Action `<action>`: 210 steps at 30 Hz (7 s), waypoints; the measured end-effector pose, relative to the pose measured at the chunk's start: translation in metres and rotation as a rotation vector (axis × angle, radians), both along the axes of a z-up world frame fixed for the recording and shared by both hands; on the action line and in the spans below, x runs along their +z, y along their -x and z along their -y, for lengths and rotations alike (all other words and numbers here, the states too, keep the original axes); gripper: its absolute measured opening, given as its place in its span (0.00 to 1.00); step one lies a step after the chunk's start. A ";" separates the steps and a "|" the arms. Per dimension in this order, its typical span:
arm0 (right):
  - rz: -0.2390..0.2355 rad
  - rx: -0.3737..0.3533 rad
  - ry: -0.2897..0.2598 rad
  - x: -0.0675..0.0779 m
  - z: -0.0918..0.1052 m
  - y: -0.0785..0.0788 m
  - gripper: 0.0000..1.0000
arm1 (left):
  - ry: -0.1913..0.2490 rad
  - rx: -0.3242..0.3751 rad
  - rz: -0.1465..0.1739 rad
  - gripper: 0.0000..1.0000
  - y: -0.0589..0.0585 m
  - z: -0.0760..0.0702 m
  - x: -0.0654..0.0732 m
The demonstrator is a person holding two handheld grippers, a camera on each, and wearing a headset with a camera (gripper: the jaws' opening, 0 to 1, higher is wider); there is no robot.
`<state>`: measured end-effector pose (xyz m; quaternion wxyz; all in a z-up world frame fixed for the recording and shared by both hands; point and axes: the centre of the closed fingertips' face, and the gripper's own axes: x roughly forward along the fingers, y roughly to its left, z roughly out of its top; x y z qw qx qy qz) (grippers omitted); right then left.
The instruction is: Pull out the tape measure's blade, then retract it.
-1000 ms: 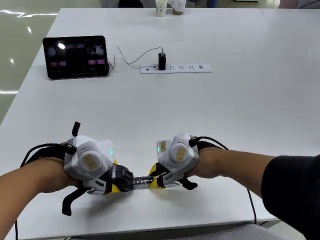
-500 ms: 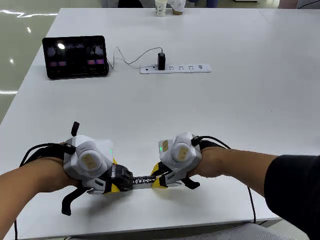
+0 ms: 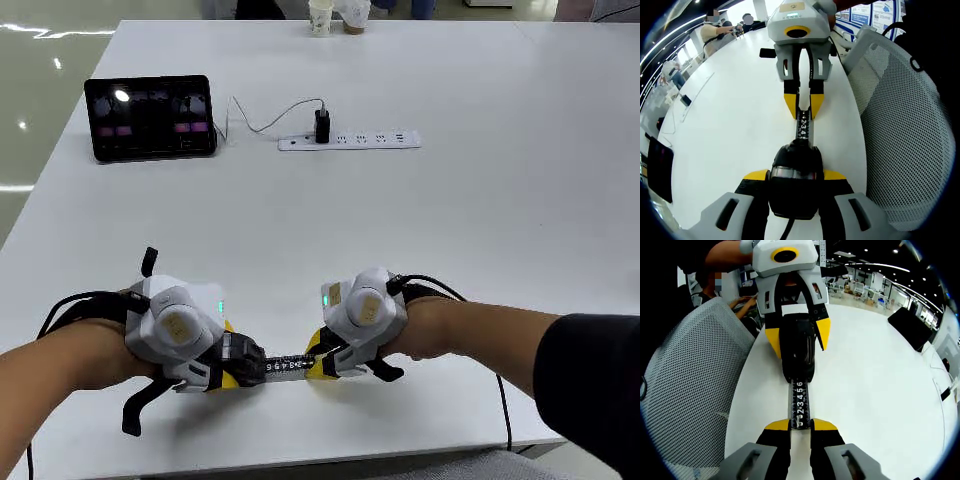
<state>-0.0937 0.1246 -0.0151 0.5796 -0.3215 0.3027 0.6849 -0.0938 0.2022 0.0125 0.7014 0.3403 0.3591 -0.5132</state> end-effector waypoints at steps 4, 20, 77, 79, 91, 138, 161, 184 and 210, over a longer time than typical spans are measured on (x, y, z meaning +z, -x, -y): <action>0.002 0.000 0.002 0.000 0.002 0.000 0.11 | 0.000 -0.002 0.000 0.32 0.000 0.000 0.000; 0.003 -0.006 0.000 0.000 0.012 -0.001 0.11 | 0.005 -0.004 0.008 0.32 0.000 0.001 0.000; 0.020 -0.001 0.002 -0.001 0.041 -0.007 0.10 | 0.002 -0.008 0.014 0.32 0.000 0.000 0.000; 0.020 -0.001 0.003 -0.001 0.042 -0.006 0.10 | 0.002 -0.008 0.015 0.32 0.000 0.000 0.000; 0.015 -0.010 -0.002 0.000 0.048 -0.007 0.10 | 0.000 -0.007 0.015 0.32 0.000 0.001 0.000; -0.012 -0.065 -0.038 0.000 0.085 -0.014 0.10 | 0.031 -0.012 0.012 0.32 0.000 0.002 0.000; -0.002 -0.070 -0.025 0.001 0.100 -0.019 0.10 | 0.022 -0.012 0.019 0.32 0.000 0.002 0.000; -0.008 -0.089 -0.030 0.002 0.111 -0.019 0.10 | 0.018 -0.013 0.021 0.32 0.000 0.002 0.000; -0.012 -0.096 -0.022 0.003 0.128 -0.021 0.10 | 0.012 -0.015 0.019 0.32 0.000 0.002 -0.001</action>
